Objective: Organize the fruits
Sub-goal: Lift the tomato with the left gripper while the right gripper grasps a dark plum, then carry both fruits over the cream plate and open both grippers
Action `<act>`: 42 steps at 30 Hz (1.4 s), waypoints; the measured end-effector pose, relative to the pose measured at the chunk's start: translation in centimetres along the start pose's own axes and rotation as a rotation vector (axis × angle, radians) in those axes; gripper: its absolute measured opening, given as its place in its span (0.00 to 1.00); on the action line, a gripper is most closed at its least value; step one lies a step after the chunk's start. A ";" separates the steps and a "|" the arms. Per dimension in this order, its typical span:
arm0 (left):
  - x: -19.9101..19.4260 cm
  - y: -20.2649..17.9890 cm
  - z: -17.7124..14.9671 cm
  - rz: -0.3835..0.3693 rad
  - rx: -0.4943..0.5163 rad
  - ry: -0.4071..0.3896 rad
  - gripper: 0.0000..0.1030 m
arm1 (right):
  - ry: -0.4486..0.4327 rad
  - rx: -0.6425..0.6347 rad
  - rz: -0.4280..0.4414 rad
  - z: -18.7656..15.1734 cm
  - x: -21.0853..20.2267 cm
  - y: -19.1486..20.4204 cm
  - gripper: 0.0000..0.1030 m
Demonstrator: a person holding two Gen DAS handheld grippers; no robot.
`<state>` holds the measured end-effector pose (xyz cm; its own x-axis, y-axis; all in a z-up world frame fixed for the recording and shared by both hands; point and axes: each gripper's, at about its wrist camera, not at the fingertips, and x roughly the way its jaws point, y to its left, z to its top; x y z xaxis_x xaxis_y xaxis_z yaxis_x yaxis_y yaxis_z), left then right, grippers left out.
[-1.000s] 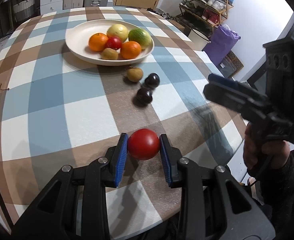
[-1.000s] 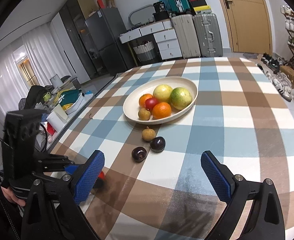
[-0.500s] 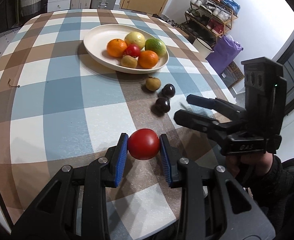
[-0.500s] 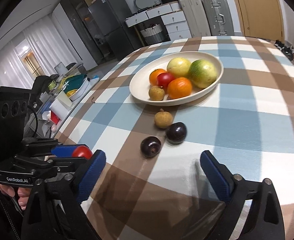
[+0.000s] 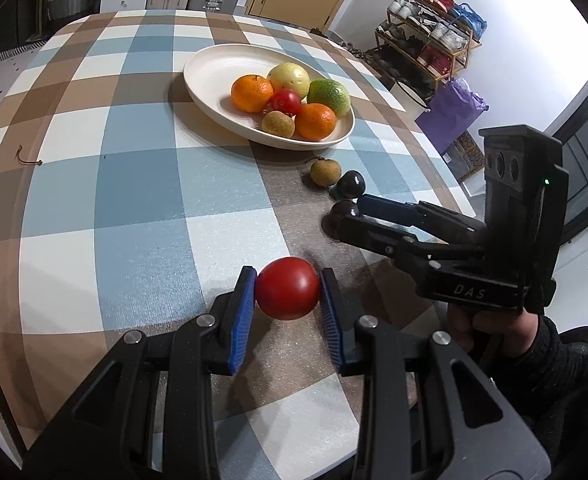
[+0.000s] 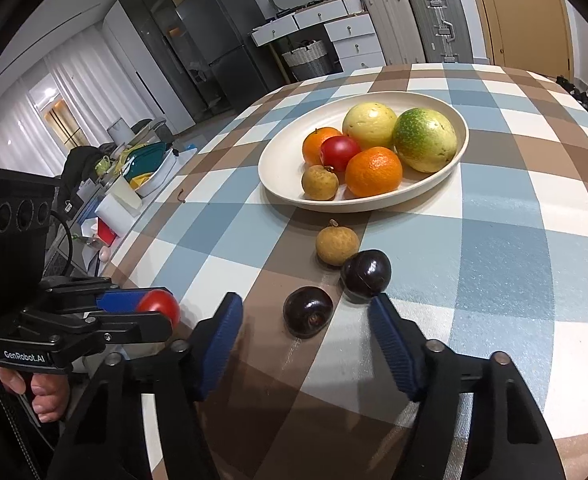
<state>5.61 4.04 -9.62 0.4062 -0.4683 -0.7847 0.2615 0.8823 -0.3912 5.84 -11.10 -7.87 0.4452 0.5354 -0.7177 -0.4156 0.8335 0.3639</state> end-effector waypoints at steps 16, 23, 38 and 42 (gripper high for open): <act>-0.2 0.9 0.6 -0.004 -0.030 -0.025 0.28 | -0.010 -0.076 -0.002 0.0 -0.1 1.0 0.23; -0.9 0.5 1.9 -0.002 -0.032 -0.055 0.28 | -0.070 -0.075 0.021 0.9 -1.8 0.9 0.23; -0.3 -0.5 7.4 0.004 -0.020 -0.091 0.28 | -0.157 -0.060 0.075 5.3 -4.3 -0.3 0.23; 0.2 -0.8 9.2 0.010 -0.012 -0.092 0.28 | -0.168 -0.047 0.090 6.5 -4.3 -1.0 0.23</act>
<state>13.52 2.84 -5.02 0.4873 -0.4610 -0.7416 0.2467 0.8874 -0.3895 9.45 -13.36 -1.29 0.5289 0.6262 -0.5728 -0.4946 0.7759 0.3915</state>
